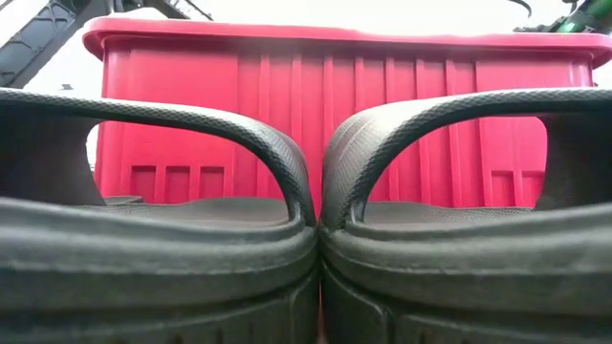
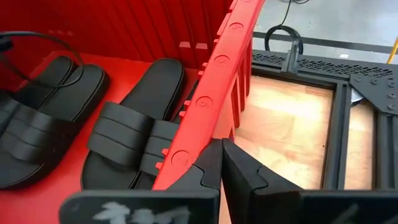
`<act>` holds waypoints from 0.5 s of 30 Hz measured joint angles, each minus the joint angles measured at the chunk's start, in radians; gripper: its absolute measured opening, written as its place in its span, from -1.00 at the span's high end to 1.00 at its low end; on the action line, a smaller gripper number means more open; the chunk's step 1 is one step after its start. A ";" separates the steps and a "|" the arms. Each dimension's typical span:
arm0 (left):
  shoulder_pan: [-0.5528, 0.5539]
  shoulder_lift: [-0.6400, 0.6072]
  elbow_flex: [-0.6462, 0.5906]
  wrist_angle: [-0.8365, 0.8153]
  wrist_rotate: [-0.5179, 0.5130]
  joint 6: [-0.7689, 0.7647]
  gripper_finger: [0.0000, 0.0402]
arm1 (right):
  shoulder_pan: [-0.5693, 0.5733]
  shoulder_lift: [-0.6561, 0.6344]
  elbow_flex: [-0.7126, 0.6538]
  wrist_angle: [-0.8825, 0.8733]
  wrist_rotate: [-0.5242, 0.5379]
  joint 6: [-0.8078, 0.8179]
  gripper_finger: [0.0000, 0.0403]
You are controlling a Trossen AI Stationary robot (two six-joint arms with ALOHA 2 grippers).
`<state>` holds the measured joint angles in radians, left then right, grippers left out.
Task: Pick and place slides into bin
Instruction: Adjust the black slides in the red bin
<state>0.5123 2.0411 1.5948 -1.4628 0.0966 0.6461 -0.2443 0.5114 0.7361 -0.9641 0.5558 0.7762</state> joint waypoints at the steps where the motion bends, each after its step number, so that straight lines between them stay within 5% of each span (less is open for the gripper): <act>1: 0.002 0.000 0.000 0.001 0.009 0.003 0.97 | 0.000 0.000 0.000 0.001 -0.007 0.000 1.00; 6: 0.002 0.000 0.000 0.004 0.087 0.043 0.98 | 0.000 0.003 0.000 0.011 -0.061 -0.005 1.00; 15: -0.047 0.000 0.000 0.079 0.081 0.068 0.96 | 0.001 0.032 -0.002 0.065 -0.118 -0.063 1.00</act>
<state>0.4656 2.0411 1.5948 -1.3837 0.1778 0.7136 -0.2436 0.5436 0.7345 -0.8991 0.4379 0.7132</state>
